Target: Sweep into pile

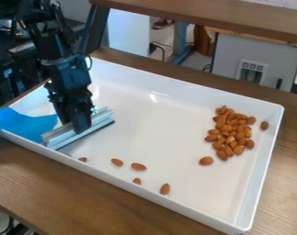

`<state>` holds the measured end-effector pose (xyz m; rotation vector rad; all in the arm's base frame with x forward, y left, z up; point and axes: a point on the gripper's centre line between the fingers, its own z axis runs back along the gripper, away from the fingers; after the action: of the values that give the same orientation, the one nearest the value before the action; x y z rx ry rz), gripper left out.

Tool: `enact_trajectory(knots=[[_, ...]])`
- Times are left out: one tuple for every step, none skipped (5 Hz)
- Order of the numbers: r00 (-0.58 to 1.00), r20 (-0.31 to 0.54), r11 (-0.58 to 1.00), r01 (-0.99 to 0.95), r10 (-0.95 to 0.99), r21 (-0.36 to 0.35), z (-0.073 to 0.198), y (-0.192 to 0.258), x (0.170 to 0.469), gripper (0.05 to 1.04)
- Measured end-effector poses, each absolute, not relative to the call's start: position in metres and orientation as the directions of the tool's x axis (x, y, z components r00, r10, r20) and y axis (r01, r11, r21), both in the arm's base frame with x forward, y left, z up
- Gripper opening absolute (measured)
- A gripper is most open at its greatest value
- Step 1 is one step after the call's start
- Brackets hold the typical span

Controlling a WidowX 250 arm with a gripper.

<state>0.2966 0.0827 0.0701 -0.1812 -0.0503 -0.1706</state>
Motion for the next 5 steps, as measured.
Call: enact_trajectory(knots=[[0.980,0.066,0.965,0.196,-0.187,-0.171,0.069,0.069,0.290,0.350],[0.977,0.085,0.963,0.208,-0.196,-0.168,0.066,0.055,0.286,0.350],[0.979,0.104,0.968,0.191,-0.176,-0.163,0.065,0.041,0.285,0.350],[0.983,0.097,0.965,0.172,-0.156,-0.198,0.065,0.016,0.286,0.350],[0.984,0.104,0.958,0.163,-0.142,-0.235,0.066,-0.011,0.289,0.350]])
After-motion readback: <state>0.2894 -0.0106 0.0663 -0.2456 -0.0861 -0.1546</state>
